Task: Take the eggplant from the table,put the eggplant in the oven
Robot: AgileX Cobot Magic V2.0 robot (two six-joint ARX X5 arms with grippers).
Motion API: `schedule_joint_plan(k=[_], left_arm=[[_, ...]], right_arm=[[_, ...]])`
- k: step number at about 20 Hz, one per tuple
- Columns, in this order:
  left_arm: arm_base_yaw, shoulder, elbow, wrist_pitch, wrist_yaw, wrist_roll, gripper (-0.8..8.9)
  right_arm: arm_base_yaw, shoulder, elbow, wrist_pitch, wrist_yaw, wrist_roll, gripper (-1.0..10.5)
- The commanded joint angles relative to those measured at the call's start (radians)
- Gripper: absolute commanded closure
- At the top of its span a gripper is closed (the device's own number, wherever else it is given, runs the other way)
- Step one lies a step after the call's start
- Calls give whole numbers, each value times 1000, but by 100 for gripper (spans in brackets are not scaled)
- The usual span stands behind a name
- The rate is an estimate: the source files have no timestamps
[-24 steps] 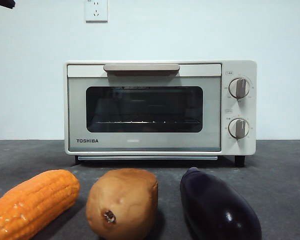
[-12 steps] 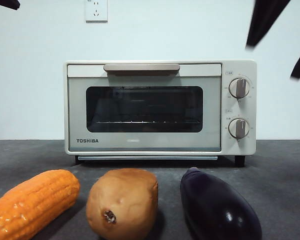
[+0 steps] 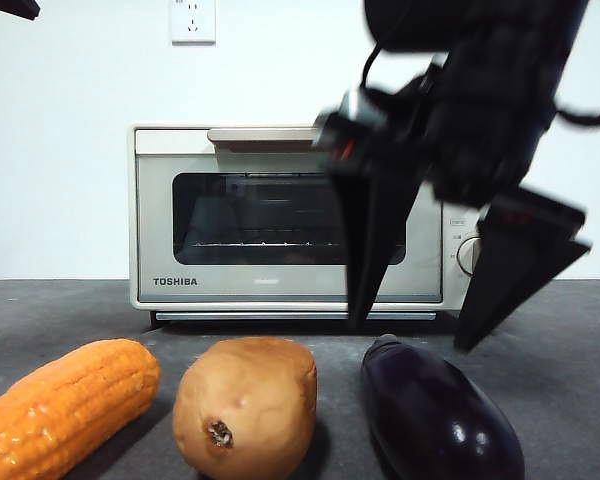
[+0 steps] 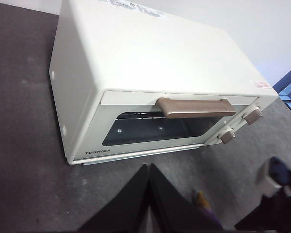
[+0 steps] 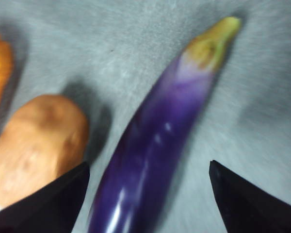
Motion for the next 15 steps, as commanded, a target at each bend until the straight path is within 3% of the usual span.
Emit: schedule_joint_plan(k=[1, 6, 11, 15], left_arm=[[-2, 6, 17, 4, 5, 21, 809], [-2, 6, 17, 4, 5, 21, 809], [-2, 6, 17, 3, 5, 21, 809], [-7, 11, 19, 4, 5, 21, 809]], right_arm=[[17, 59, 15, 42, -14, 22, 548], [18, 129, 15, 84, -19, 44, 562], [18, 126, 15, 60, 25, 71, 785], [18, 44, 23, -27, 7, 37, 793]])
